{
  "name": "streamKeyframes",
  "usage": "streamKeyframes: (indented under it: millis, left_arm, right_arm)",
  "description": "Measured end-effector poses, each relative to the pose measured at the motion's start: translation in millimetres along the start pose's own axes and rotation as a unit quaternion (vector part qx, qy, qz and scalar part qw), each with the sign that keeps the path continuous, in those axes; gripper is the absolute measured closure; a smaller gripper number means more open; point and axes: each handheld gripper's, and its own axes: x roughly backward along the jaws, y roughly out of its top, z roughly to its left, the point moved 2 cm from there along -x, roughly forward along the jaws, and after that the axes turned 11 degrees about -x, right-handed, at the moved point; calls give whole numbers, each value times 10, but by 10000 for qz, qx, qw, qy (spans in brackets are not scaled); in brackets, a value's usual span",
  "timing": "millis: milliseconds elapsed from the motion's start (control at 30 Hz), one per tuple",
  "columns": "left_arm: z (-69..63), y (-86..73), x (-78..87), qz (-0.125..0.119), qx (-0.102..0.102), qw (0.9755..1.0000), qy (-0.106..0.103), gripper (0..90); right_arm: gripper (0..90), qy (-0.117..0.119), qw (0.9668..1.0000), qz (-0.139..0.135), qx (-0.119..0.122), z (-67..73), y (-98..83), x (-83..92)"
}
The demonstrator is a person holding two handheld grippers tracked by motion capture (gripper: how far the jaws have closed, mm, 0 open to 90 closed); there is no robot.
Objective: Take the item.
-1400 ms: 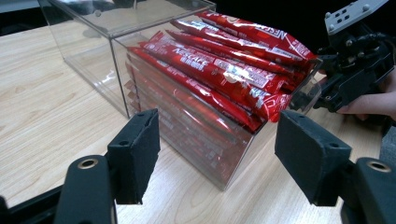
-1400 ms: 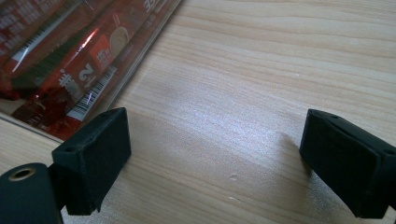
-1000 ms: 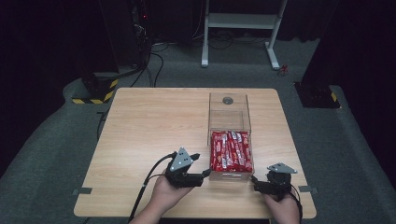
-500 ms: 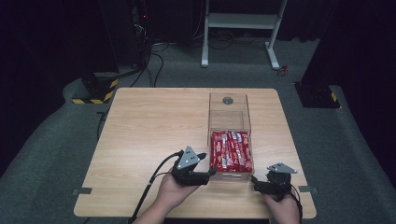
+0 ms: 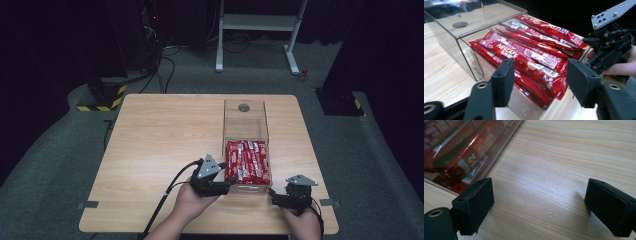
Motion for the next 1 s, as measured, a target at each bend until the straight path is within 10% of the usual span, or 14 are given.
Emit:
streamKeyframes:
  millis: [1000]
  left_arm:
    - [-72,-56,-170,195,-25,9997,149,718]
  right_arm:
    - [87,12,10000,3,17,1,0,0]
